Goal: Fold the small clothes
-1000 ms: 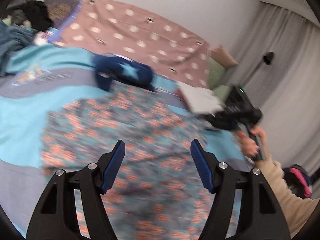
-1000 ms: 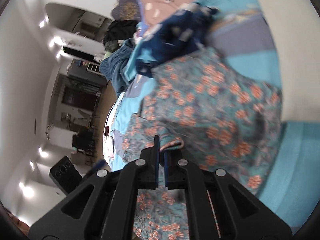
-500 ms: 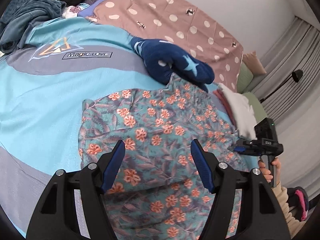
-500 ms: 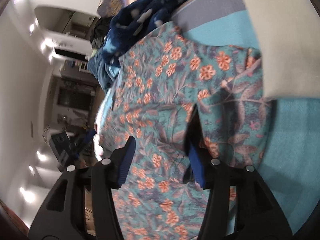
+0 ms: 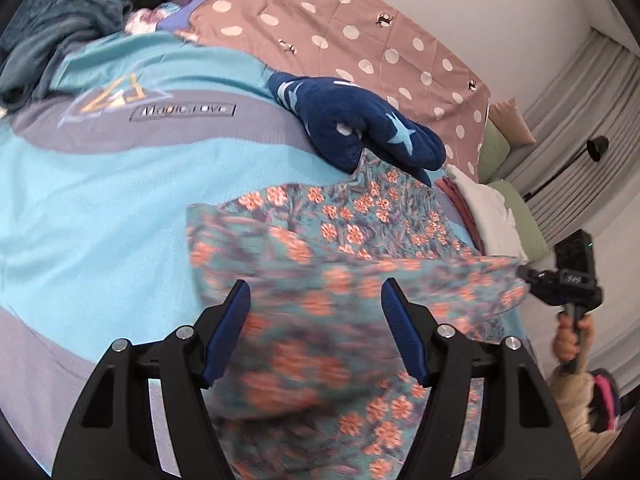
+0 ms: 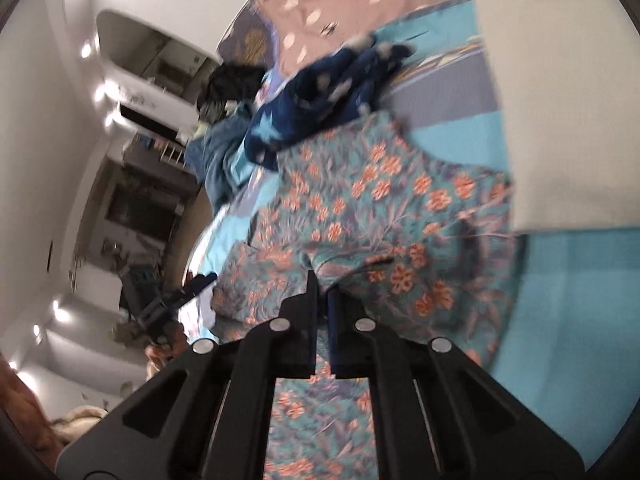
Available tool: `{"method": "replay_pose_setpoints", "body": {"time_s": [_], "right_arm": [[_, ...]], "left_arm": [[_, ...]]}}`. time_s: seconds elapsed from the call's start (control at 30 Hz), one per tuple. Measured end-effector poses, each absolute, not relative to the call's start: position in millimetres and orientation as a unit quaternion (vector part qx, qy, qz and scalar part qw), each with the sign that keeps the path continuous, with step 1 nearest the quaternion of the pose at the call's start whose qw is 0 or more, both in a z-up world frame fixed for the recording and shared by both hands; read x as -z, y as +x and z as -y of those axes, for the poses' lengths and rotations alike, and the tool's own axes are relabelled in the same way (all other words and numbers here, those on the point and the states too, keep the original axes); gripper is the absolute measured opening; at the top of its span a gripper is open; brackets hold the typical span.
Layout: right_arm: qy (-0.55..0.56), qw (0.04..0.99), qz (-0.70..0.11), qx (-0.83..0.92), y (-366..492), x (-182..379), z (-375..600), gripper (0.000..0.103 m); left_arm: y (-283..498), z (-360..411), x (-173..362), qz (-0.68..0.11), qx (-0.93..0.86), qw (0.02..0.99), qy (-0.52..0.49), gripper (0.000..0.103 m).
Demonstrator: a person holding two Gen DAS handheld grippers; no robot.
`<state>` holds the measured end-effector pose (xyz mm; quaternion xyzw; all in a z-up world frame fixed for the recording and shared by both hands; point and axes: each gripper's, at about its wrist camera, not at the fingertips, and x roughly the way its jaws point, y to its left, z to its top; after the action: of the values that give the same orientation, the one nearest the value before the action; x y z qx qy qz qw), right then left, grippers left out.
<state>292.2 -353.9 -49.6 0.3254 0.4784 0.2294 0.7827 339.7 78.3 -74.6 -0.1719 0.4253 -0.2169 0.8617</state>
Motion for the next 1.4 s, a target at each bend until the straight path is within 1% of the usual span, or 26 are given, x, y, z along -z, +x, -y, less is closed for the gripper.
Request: {"method": "replay_pose_setpoints", "body": {"time_s": [0.1, 0.2, 0.3, 0.37, 0.4, 0.47, 0.5, 0.53, 0.6, 0.63, 0.7, 0.73, 0.77, 0.8, 0.83, 0.9, 0.97, 1.03, 1.07, 1.1, 1.13, 1.17, 1.2, 1.23, 1.3, 1.4], "right_arm": [[0.327, 0.778, -0.502, -0.19, 292, 60, 362, 0.004], [0.329, 0.754, -0.543, -0.167, 295, 89, 360, 0.004], [0.345, 0.732, -0.566, -0.157, 293, 113, 361, 0.008], [0.351, 0.731, -0.566, -0.152, 290, 111, 363, 0.008], [0.347, 0.734, -0.567, -0.143, 287, 106, 365, 0.01], [0.302, 0.775, -0.545, -0.105, 280, 78, 367, 0.028], [0.268, 0.8, -0.53, -0.082, 277, 62, 364, 0.054], [0.225, 0.833, -0.504, -0.048, 273, 41, 359, 0.074], [0.166, 0.865, -0.472, -0.029, 272, 20, 340, 0.075], [0.132, 0.873, -0.466, -0.052, 274, 15, 321, 0.075], [0.084, 0.878, -0.465, -0.085, 277, 19, 290, 0.074], [0.04, 0.882, -0.461, -0.09, 278, 30, 271, 0.074], [0.004, 0.881, -0.466, -0.086, 278, 44, 260, 0.075], [-0.035, 0.87, -0.489, -0.059, 280, 70, 251, 0.076], [-0.05, 0.857, -0.51, -0.046, 283, 93, 248, 0.076], [-0.053, 0.873, -0.484, -0.044, 271, 100, 250, 0.077], [-0.06, 0.864, -0.5, -0.036, 268, 90, 251, 0.076], [-0.034, 0.879, -0.473, -0.05, 261, 68, 249, 0.077], [-0.018, 0.884, -0.464, -0.06, 260, 62, 249, 0.078], [-0.004, 0.883, -0.464, -0.067, 260, 61, 249, 0.082], [0.013, 0.873, -0.482, -0.069, 262, 72, 249, 0.084], [0.025, 0.852, -0.518, -0.064, 266, 92, 251, 0.084], [0.018, 0.855, -0.515, -0.062, 263, 101, 250, 0.085], [0.003, 0.863, -0.501, -0.058, 259, 97, 244, 0.084], [-0.008, 0.854, -0.519, -0.044, 243, 85, 239, 0.084], [-0.002, 0.87, -0.491, -0.043, 193, 47, 246, 0.085]], "left_arm": [[347, -79, 84, -0.436, 0.221, 0.853, -0.183, 0.068], [350, -78, 90, -0.442, 0.218, 0.852, -0.175, 0.068], [351, -76, 94, -0.449, 0.221, 0.85, -0.166, 0.069], [352, -76, 95, -0.454, 0.216, 0.85, -0.157, 0.068], [352, -77, 93, -0.457, 0.212, 0.849, -0.16, 0.068], [351, -80, 85, -0.448, 0.227, 0.847, -0.175, 0.068], [349, -81, 78, -0.436, 0.238, 0.849, -0.179, 0.069], [349, -80, 72, -0.426, 0.246, 0.852, -0.18, 0.069], [352, -73, 69, -0.419, 0.262, 0.849, -0.187, 0.07], [355, -69, 70, -0.421, 0.275, 0.843, -0.194, 0.07], [360, -61, 83, -0.417, 0.316, 0.822, -0.224, 0.073], [363, -58, 95, -0.425, 0.309, 0.821, -0.223, 0.076], [369, -55, 114, -0.455, 0.28, 0.817, -0.217, 0.075], [368, -54, 122, -0.456, 0.281, 0.815, -0.221, 0.075], [363, -56, 118, -0.44, 0.284, 0.823, -0.22, 0.075], [359, -59, 106, -0.45, 0.28, 0.818, -0.221, 0.075], [356, -65, 94, -0.445, 0.293, 0.811, -0.243, 0.076], [351, -66, 80, -0.438, 0.304, 0.812, -0.238, 0.076], [348, -63, 76, -0.435, 0.307, 0.816, -0.226, 0.079], [345, -59, 75, -0.435, 0.303, 0.821, -0.211, 0.081], [345, -55, 79, -0.442, 0.289, 0.824, -0.204, 0.084], [345, -53, 89, -0.459, 0.268, 0.821, -0.206, 0.084], [346, -56, 110, -0.493, 0.234, 0.806, -0.228, 0.081], [342, -63, 113, -0.486, 0.228, 0.806, -0.249, 0.074], [322, -75, 93, -0.479, 0.228, 0.808, -0.256, 0.074], [273, -99, 51, -0.439, 0.253, 0.824, -0.252, 0.075]]}}
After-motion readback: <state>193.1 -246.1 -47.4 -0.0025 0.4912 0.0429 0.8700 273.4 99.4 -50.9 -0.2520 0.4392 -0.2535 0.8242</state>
